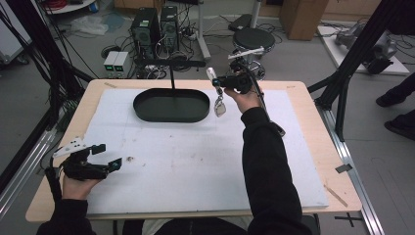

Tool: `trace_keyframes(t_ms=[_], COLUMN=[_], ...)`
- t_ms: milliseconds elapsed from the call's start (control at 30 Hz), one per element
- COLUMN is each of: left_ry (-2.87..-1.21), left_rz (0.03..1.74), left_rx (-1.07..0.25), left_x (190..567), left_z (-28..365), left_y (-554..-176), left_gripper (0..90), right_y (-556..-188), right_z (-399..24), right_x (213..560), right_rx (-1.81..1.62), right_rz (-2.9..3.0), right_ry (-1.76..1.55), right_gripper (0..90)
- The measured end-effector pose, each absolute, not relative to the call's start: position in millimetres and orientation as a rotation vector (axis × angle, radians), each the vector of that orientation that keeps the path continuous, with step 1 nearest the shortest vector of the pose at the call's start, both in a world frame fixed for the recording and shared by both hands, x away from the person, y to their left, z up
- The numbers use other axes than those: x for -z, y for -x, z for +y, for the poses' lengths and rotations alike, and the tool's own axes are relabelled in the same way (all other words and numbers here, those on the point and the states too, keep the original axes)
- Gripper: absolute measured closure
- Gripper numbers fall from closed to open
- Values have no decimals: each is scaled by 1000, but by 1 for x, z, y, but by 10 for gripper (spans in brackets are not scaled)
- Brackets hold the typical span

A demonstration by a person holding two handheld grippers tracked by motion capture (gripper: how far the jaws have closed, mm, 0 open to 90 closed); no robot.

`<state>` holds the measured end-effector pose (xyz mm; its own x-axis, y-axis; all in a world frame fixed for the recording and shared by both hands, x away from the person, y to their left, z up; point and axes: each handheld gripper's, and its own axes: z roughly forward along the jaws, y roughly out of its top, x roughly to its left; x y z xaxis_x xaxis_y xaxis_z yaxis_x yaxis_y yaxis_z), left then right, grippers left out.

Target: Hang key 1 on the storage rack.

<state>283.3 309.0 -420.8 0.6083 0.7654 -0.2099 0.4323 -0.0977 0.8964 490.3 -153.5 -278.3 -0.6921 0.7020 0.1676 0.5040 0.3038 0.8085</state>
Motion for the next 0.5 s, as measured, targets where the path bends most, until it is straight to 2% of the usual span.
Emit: trace_keyframes(t_ms=[500], left_ry=[-1744], left_rz=[988], left_rx=[-378], left_x=[423], left_z=[308], left_y=[-286], left_gripper=[23], right_y=[-504], right_z=[-131], right_x=[260], right_rx=[-1401], right_rz=[2334], right_ry=[-1038], right_gripper=[754])
